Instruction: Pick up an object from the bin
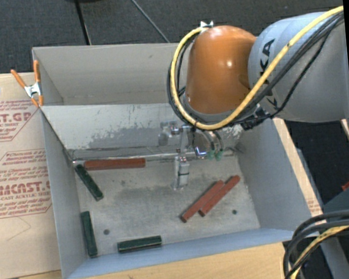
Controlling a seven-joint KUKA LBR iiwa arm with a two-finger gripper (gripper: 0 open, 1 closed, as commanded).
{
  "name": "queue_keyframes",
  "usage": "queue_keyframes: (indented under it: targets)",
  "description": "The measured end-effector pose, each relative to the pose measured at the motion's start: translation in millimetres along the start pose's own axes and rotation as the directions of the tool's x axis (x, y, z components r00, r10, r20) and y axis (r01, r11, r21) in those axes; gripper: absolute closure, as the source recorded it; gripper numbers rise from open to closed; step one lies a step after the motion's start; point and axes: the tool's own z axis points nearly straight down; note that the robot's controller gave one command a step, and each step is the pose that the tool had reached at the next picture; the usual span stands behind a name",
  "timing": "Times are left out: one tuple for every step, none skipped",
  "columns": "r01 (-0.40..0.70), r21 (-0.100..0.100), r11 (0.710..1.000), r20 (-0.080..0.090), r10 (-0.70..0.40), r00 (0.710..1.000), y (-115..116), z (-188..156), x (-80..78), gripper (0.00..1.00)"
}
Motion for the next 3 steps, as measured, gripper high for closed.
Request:
queue_keyframes:
  targets:
    - [0.0,0.0,1.0,0.0,0.0,1.0,0.0,0.0,0.0,0.0]
    - [0.077,0.0,0.997,0.009,-0.077,0.997,-8.5,17.2,10.5,0.0]
    - [0.191,0.001,0.982,0.0,-0.191,0.982,-31.1,58.7,19.5,0.0]
